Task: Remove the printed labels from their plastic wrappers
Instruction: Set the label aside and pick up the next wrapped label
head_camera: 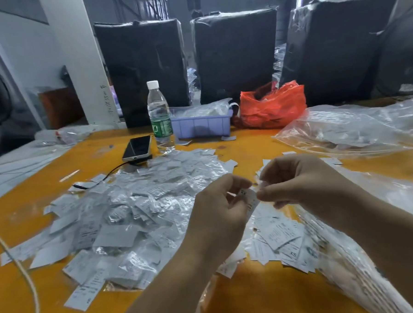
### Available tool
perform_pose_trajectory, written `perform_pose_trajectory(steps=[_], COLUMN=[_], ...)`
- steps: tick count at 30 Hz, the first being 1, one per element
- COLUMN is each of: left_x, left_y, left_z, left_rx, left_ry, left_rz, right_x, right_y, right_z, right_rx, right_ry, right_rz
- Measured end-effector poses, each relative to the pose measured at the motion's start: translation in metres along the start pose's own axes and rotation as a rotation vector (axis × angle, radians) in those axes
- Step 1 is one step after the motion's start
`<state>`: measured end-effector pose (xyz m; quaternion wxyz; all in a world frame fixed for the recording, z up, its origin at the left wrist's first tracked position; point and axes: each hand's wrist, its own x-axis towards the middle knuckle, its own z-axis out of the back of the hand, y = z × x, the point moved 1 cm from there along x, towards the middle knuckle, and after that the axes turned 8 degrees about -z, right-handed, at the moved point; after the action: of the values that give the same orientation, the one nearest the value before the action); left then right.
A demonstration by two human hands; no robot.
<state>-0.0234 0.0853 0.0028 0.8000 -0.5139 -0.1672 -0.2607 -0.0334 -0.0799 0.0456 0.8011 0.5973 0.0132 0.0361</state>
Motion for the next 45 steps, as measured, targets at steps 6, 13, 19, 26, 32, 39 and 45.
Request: perform_pose_trajectory(steps=[6, 13, 19, 26, 32, 39, 45], left_x=[0.002, 0.002, 0.002, 0.001, 0.002, 0.001, 0.003], left_y=[0.001, -0.002, -0.001, 0.000, 0.002, 0.002, 0.003], left_z=[0.003, 0.004, 0.003, 0.004, 0.006, 0.008, 0.010], left_rx=[-0.089, -0.088, -0.083, -0.014, -0.130, -0.151, -0.150], left_ry=[-0.010, 0.013, 0.051, 0.106, 0.099, 0.096, 0.111], left_rz=[0.047, 0.103, 0.173, 0.156, 0.227, 0.219, 0.224], right_x=[0.010, 0.006, 0.006, 0.005, 0.006, 0.010, 0.009], right_y=[-0.016, -0.028, -0.030, -0.029, -0.032, -0.033, -0.032], right_z=[0.001, -0.001, -0.002, -0.006, -0.004, -0.003, -0.003], right_rx=[0.254, 0.214, 0.137, 0.183, 0.324, 0.472, 0.468], right_ry=[0.098, 0.019, 0.010, 0.018, 0.019, 0.056, 0.121], right_rz=[0.034, 0.048, 0.021, 0.023, 0.005, 0.023, -0.017])
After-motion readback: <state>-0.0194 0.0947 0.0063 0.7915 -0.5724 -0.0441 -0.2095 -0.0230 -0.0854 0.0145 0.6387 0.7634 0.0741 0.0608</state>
